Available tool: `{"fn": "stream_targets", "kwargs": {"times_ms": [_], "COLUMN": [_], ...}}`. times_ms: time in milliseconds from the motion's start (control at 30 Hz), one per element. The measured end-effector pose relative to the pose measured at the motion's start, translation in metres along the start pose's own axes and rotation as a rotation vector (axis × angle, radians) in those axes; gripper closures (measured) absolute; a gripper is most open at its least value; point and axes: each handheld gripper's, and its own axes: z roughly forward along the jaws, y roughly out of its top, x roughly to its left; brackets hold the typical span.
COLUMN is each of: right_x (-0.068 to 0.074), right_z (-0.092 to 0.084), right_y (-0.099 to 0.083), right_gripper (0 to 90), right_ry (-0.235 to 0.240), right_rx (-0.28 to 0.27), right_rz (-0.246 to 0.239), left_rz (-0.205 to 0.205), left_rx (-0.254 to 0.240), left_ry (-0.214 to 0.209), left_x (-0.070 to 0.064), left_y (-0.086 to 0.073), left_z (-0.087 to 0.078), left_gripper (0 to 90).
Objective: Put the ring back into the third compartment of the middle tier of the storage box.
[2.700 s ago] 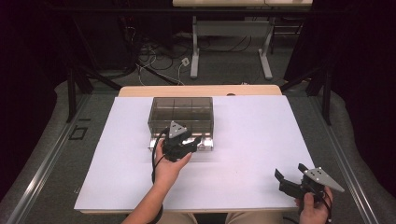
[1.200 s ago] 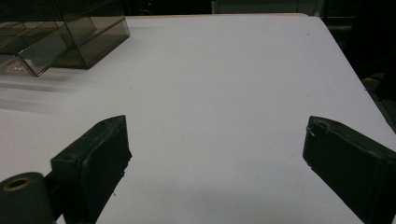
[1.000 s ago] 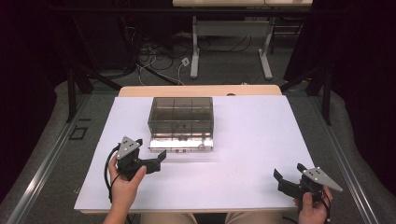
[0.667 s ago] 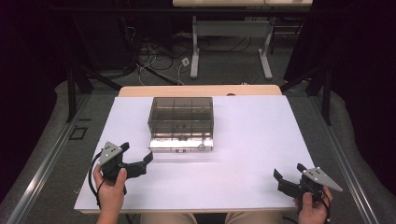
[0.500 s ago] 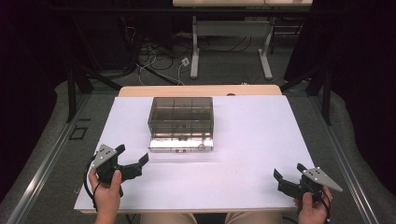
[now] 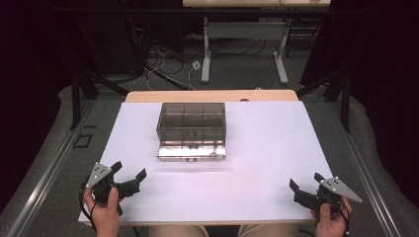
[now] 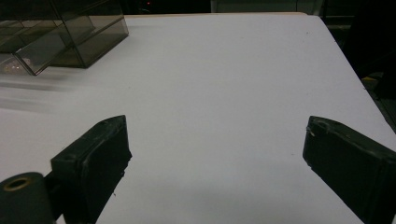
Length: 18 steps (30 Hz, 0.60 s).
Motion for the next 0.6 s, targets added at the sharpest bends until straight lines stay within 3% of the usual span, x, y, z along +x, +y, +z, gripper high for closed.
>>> {"fn": "stream_targets", "kwargs": {"times_ms": [267, 600], "right_x": [0.000, 0.000], "right_z": [0.001, 0.002], "right_y": [0.000, -0.001], "right_gripper": [6.9, 6.9], "right_ry": [0.002, 0.001], "right_rx": [0.006, 0.007], "right_rz": [-0.001, -0.002], "left_rz": [-0.032, -0.016], "left_rx": [-0.003, 0.018], "left_ry": [0.030, 0.054], "left_x": [0.011, 0.013], "left_y": [-0.012, -0.015], "left_z": [-0.004, -0.001], "left_gripper": [0.5, 0.5]}}
